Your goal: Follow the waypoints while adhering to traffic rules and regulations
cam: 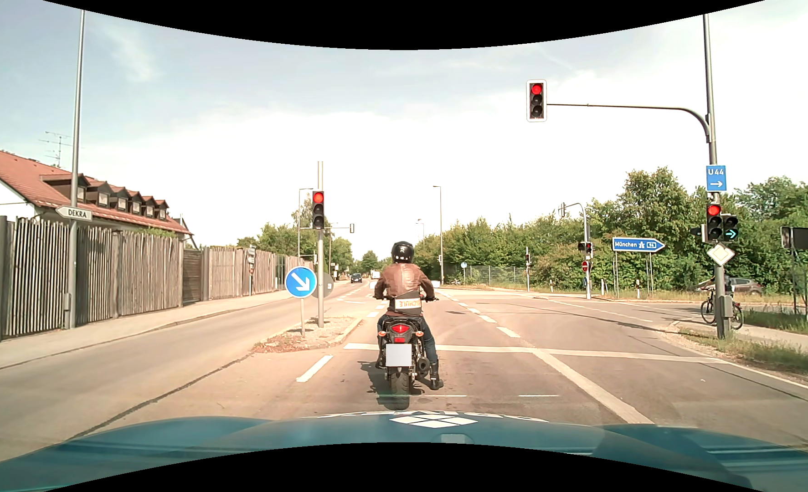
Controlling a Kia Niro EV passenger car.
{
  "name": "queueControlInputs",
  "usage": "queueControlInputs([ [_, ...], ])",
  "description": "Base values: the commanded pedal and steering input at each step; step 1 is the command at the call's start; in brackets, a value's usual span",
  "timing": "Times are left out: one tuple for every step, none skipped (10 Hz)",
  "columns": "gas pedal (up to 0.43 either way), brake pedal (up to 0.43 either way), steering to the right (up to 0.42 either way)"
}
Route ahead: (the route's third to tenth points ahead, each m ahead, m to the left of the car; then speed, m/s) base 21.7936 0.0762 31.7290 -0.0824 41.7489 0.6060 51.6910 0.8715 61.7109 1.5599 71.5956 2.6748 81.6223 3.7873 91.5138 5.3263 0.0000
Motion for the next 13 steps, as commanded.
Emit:
queueControlInputs([
  [0.000,0.323,-0.009],
  [0.000,0.323,-0.009],
  [0.000,0.323,-0.009],
  [0.000,0.323,-0.009],
  [0.000,0.323,-0.009],
  [0.000,0.323,-0.009],
  [0.000,0.323,-0.009],
  [0.000,0.323,-0.009],
  [0.000,0.323,-0.009],
  [0.000,0.323,-0.009],
  [0.000,0.323,-0.009],
  [0.000,0.323,-0.009],
  [0.000,0.323,-0.009],
])
